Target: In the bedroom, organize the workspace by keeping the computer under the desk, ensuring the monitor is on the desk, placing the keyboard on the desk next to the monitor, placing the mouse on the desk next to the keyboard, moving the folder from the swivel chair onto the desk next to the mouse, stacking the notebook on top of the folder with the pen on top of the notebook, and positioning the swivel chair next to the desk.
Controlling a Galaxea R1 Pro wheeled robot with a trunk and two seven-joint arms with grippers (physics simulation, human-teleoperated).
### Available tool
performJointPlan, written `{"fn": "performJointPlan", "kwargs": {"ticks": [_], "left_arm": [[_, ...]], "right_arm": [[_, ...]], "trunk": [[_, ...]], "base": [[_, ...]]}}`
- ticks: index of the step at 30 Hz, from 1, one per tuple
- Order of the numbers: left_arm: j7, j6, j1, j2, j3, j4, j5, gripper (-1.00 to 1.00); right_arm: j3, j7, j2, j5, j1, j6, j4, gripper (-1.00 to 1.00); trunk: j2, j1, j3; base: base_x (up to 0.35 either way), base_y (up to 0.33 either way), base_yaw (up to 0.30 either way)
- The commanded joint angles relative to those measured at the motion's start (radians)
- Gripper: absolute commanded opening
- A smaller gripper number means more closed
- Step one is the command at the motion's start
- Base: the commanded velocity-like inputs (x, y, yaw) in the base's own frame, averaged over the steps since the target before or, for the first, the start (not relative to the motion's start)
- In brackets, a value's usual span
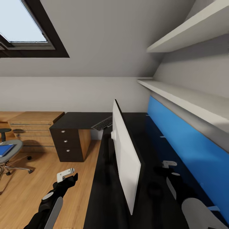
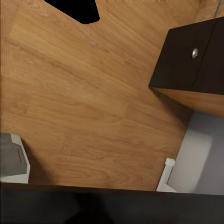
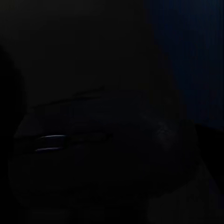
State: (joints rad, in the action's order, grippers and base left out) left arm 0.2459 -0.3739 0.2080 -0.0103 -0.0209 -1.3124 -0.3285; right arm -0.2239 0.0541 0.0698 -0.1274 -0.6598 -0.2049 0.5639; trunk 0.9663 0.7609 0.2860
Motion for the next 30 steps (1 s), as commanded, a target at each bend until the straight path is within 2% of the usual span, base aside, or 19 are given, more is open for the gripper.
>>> {"fn": "performJointPlan", "kwargs": {"ticks": [1,6,10,12,13,16,19,22,23,25,26,27,30], "left_arm": [[0.007,-0.004,0.001,0.000,0.001,-0.001,-0.011,1.00],[0.006,-0.005,0.001,-0.002,-0.005,0.004,-0.012,1.00],[0.006,-0.005,-0.006,-0.005,-0.013,0.029,-0.011,1.00],[0.006,-0.003,-0.022,-0.007,-0.015,0.052,-0.009,1.00],[0.005,0.001,-0.049,-0.013,-0.015,0.080,-0.008,1.00],[0.002,0.006,-0.101,-0.025,-0.016,0.117,-0.007,1.00],[0.001,0.039,-0.159,-0.030,-0.017,0.128,-0.007,1.00],[-0.002,0.131,-0.222,-0.031,-0.016,0.156,-0.006,1.00],[-0.003,0.174,-0.241,-0.031,-0.016,0.189,-0.001,1.00],[-0.003,0.208,-0.251,-0.031,-0.015,0.234,0.011,1.00],[-0.003,0.229,-0.255,-0.031,-0.015,0.268,0.023,1.00],[-0.002,0.277,-0.259,-0.031,-0.014,0.333,0.047,1.00],[-0.002,0.346,-0.261,-0.029,-0.008,0.417,0.071,1.00]], "right_arm": [[-0.007,0.006,-0.001,-0.010,0.005,-0.015,0.016,-1.00],[-0.026,0.006,-0.007,-0.005,0.114,-0.093,0.224,-1.00],[-0.029,0.006,-0.019,0.044,0.239,-0.151,0.409,-1.00],[-0.029,0.006,-0.023,0.066,0.302,-0.162,0.473,-1.00],[-0.029,0.006,-0.032,0.093,0.382,-0.166,0.537,-1.00],[-0.029,0.006,-0.054,0.107,0.469,-0.164,0.602,-1.00],[-0.029,0.006,-0.064,0.112,0.528,-0.159,0.631,-1.00],[-0.029,0.006,-0.084,0.114,0.586,-0.112,0.639,-1.00],[-0.029,0.005,-0.101,0.112,0.607,-0.068,0.635,-1.00],[-0.029,0.004,-0.115,0.111,0.621,-0.015,0.620,-1.00],[-0.029,0.004,-0.123,0.110,0.627,0.022,0.602,-1.00],[-0.028,0.003,-0.130,0.110,0.634,0.096,0.556,-1.00],[-0.024,0.005,-0.135,0.108,0.637,0.197,0.468,-1.00]], "trunk": [[-0.006,-0.004,-0.002],[-0.041,-0.023,-0.018],[-0.069,-0.039,-0.030],[-0.083,-0.046,-0.036],[-0.090,-0.050,-0.039],[-0.111,-0.062,-0.049],[-0.132,-0.073,-0.058],[-0.153,-0.085,-0.068],[-0.160,-0.089,-0.071],[-0.174,-0.096,-0.077],[-0.181,-0.100,-0.080],[-0.188,-0.104,-0.083],[-0.209,-0.115,-0.093]], "base": [[-0.253,0.000,0.000],[-0.311,0.000,0.000],[-0.335,0.000,0.000],[-0.339,0.000,0.000],[-0.340,0.000,0.000],[-0.340,0.000,0.000],[-0.340,0.000,0.000],[-0.340,0.000,0.000],[-0.340,0.000,0.000],[-0.340,0.000,0.000],[-0.340,0.000,0.000],[-0.340,0.000,0.000],[-0.340,0.000,0.000]]}}
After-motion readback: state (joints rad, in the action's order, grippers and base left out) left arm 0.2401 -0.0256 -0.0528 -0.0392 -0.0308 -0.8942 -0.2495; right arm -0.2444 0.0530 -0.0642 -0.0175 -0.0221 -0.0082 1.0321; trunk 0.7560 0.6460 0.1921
